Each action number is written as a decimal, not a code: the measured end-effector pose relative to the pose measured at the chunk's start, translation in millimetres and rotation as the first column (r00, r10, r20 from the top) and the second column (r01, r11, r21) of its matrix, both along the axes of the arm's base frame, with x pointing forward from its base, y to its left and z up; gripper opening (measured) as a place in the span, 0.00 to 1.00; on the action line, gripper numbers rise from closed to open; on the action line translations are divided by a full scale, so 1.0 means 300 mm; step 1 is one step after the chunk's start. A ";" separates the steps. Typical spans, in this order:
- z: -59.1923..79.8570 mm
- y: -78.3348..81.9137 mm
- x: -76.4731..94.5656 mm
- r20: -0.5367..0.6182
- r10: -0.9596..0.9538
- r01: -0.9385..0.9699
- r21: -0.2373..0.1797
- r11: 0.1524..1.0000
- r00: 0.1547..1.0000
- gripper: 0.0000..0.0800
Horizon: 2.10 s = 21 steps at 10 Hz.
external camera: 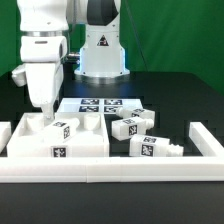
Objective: Assemble one leg
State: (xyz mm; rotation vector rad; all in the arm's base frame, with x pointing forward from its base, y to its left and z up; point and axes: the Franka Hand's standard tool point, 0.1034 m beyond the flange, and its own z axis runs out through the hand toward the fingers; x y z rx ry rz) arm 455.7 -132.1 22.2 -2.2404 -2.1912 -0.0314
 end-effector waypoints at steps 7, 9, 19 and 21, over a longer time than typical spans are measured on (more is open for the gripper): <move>-0.052 0.021 -0.013 -0.026 -0.020 0.020 0.014 1.000 0.999 0.33; -0.053 0.021 -0.014 -0.027 -0.020 0.021 0.015 1.000 0.999 0.16; -0.053 0.212 0.076 -0.019 -0.020 0.020 0.029 0.999 1.000 0.07; -0.052 0.265 0.130 -0.015 0.003 -0.003 0.033 0.999 1.000 0.07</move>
Offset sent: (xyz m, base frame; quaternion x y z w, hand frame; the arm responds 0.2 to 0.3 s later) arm 0.0014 0.0010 -0.0185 -0.0097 0.0218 0.0007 0.9997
